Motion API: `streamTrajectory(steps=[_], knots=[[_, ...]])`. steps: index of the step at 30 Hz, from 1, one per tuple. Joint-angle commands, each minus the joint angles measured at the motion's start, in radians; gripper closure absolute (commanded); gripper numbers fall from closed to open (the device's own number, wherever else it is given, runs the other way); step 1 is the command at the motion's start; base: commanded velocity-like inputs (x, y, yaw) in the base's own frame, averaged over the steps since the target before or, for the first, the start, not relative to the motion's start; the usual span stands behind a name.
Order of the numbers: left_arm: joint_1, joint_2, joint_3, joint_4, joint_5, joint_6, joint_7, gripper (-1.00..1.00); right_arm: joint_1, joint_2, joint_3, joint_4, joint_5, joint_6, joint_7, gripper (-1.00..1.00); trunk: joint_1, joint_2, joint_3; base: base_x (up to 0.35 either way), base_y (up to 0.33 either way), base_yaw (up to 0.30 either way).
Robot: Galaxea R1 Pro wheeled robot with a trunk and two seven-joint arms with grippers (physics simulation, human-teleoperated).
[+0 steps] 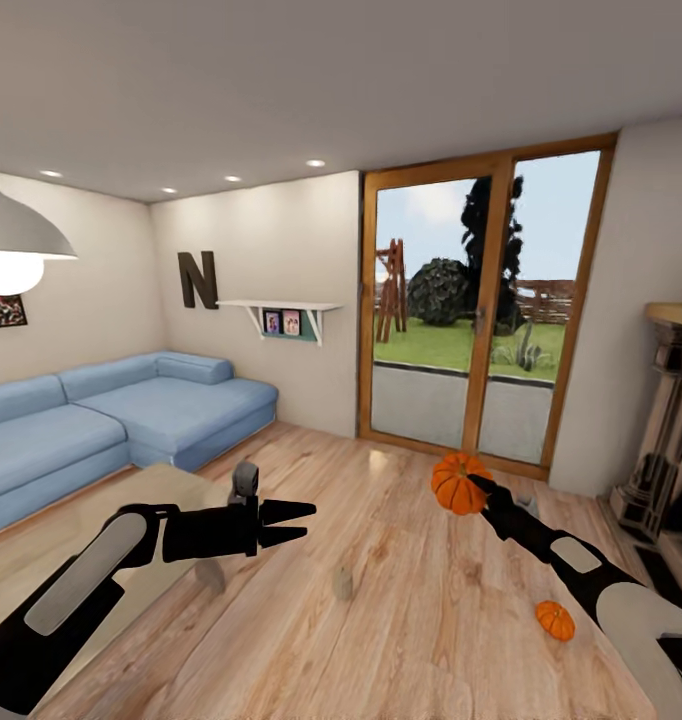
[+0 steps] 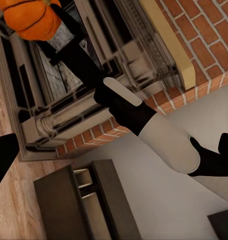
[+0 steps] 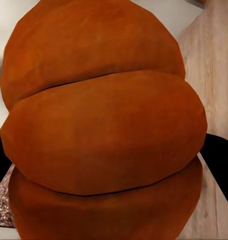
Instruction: Place each of the two pumpkins and all three candles from the living room inside a cabinet in the living room (use any cabinet), then make sure every cabinet is closed, and position the cauldron so it is next to a table in the living room.
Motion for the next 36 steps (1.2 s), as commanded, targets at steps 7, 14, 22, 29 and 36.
streamTrajectory(steps=[7,14,22,29,36], knots=[[-0.001,0.001,-0.002,0.001,-0.008,0.0,-0.01,-1.0,-0.001,0.0,0.001,-0.01,-0.022,0.016,-0.071,1.0,0.0,-0.001,-0.013,0.0,0.087,-0.001],[-0.001,0.001,-0.001,0.003,-0.008,0.0,-0.01,-1.0,-0.001,-0.009,0.001,-0.007,-0.059,0.008,-0.08,1.0,0.0,-0.001,-0.023,0.0,0.111,0.0],[-0.001,0.0,-0.004,0.003,-0.008,0.0,-0.009,-1.0,-0.001,-0.01,0.001,-0.003,-0.077,-0.002,-0.08,1.0,0.0,-0.001,-0.022,0.0,0.009,-0.056],[-0.001,0.0,-0.008,0.004,-0.008,0.0,-0.009,-1.0,-0.001,-0.01,0.001,0.001,-0.078,-0.002,-0.08,1.0,0.0,-0.001,-0.016,0.0,0.0,-0.246],[-0.001,0.0,-0.006,0.004,-0.008,0.0,-0.01,-1.0,-0.001,-0.011,0.001,0.003,-0.078,-0.006,-0.08,1.0,0.0,-0.001,-0.011,0.0,0.0,-0.269]])
